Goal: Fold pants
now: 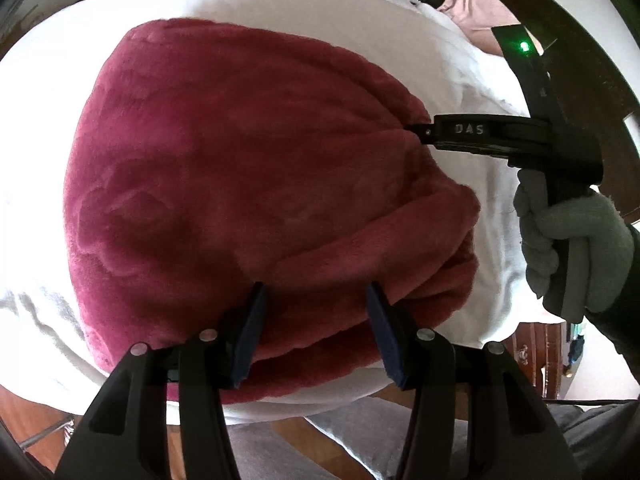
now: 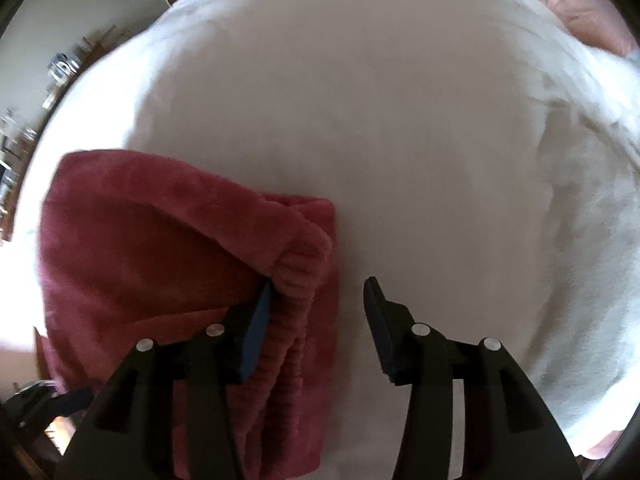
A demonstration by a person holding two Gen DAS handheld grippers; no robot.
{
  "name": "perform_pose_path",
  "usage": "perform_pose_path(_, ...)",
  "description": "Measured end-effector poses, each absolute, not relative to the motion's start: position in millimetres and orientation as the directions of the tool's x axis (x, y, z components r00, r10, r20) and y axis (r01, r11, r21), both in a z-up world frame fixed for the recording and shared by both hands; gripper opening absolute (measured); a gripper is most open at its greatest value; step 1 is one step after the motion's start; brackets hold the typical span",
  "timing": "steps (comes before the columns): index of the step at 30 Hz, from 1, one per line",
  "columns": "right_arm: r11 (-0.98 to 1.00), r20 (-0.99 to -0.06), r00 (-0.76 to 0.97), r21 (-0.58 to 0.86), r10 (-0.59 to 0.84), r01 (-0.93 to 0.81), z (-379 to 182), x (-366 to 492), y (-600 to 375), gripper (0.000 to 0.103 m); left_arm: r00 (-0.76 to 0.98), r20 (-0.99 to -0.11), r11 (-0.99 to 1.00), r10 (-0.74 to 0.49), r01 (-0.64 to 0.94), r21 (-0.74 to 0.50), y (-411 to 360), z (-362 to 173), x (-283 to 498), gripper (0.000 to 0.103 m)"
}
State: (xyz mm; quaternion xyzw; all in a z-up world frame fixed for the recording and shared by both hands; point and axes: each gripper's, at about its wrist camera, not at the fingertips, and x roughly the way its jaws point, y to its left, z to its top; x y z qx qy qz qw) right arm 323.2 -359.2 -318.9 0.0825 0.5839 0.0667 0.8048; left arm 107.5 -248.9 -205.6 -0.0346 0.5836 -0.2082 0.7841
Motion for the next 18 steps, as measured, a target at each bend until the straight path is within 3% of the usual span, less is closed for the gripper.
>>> perform_pose_path(10,0.905,-0.847,0.327,0.416,0.419,-0.083,-263,270,-364,0.047,0.236,-0.899,0.910,-0.369,0.287,-0.298,-246,-203,97,0.052)
perform_pose_path(15,0.887,-0.854,0.242,0.432,0.461,-0.162,-276,234,-343,0.047,0.238,-0.897,0.907,-0.373,0.296,-0.298,-249,-201,92,0.053)
perform_pose_path(17,0.903,-0.882,0.209,0.393,0.423,-0.171,-290,222,-340,0.031,0.234,-0.899,0.906,-0.371,0.303,-0.296,-253,-204,89,0.059)
perform_pose_path(18,0.914,-0.897,0.194,0.367,0.397,-0.172,-298,222,-336,0.029,0.234,-0.899,0.906,-0.370,0.305,-0.293,-254,-203,89,0.059)
